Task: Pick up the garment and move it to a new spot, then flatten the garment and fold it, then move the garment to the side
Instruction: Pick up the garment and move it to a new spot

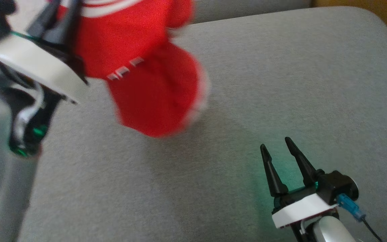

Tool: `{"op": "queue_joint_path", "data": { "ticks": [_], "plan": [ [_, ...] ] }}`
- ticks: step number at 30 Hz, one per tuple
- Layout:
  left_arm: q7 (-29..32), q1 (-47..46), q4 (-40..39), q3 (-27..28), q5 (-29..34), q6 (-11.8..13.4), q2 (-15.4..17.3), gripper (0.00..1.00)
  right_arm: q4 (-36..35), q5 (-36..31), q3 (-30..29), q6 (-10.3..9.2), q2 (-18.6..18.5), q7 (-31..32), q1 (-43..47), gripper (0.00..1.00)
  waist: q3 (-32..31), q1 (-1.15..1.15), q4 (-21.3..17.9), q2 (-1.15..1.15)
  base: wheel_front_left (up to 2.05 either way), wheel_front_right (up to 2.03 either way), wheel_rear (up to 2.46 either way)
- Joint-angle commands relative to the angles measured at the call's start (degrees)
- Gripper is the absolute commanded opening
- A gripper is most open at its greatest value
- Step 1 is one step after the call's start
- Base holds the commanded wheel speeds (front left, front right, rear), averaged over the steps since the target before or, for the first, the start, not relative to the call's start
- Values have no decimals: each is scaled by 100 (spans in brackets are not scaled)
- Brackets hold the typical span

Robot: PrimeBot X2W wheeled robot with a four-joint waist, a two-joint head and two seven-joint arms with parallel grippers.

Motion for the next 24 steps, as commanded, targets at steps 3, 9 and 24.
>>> {"op": "queue_joint_path", "data": {
  "ticks": [3, 9, 24],
  "plan": [
    [191, 68, -573, -17, -150, 152, -72, 0, -222, 156, 167, 44, 39, -62, -159, 100, 26, 1, -419, 0, 0, 0, 0],
    [240, 726, -296, -648, -228, 325, -587, 0, -298, 368, 222, 44, 41, -62, -263, 100, 195, 1, -890, 0, 0, 0, 0],
    [-1426, 1403, 2899, -1157, 345, 293, -1082, 28, -352, 583, 212, 44, 42, -62, -333, 100, 417, 1, -1433, 0, 0, 0, 0]
  ]
}}
